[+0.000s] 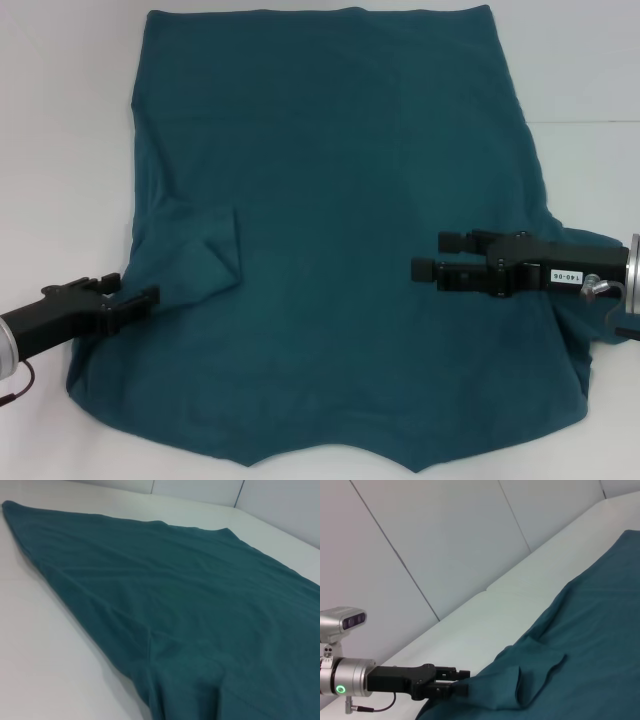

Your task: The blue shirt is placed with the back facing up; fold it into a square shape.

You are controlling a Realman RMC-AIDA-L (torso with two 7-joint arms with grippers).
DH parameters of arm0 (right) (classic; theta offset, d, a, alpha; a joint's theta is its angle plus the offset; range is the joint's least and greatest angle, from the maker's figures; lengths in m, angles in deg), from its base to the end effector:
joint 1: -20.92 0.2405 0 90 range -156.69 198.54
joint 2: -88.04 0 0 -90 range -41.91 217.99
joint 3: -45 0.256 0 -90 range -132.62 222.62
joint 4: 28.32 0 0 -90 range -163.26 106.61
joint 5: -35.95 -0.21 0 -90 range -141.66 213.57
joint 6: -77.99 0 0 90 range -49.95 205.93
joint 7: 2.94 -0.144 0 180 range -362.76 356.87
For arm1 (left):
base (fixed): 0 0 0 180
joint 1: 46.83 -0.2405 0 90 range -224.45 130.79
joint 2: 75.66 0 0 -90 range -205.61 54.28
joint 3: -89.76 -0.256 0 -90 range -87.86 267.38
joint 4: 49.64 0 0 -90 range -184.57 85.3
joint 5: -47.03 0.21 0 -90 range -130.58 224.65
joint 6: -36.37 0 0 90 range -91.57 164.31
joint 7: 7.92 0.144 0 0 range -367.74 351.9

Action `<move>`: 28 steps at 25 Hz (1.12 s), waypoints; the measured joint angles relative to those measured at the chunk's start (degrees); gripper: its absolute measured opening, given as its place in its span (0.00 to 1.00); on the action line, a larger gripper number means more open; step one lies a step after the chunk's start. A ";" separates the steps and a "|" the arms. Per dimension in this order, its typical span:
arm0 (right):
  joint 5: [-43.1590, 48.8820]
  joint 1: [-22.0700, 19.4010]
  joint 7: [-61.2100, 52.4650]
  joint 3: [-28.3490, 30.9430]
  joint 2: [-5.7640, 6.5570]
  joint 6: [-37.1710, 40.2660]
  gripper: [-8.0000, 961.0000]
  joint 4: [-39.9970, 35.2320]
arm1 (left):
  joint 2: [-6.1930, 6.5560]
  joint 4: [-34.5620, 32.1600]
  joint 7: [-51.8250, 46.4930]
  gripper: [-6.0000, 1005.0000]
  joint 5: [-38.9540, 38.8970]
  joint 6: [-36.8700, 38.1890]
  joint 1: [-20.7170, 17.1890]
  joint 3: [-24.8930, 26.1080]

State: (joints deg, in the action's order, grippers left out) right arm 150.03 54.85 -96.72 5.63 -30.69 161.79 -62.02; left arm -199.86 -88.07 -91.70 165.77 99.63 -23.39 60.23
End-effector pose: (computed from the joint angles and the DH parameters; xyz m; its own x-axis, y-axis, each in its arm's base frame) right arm 0.2534 0.3508 -0.0091 0.6399 -0.5518 -0.5348 -0.6682 -0.7433 -0.0326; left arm -0.3500 0.3244 -0.0039 0.6175 0.5508 0.5615 0.7864 -0.4454 -0.4280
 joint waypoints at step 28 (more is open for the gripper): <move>-0.06 0.00 0.00 0.65 0.02 -0.07 0.95 -0.24 | 0.19 -3.92 -4.63 0.04 2.07 6.77 0.13 -1.45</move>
State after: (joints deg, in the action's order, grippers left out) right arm 149.97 54.85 -96.72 6.28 -30.67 161.73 -62.26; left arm -199.67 -91.99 -96.33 167.84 106.40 -23.26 58.79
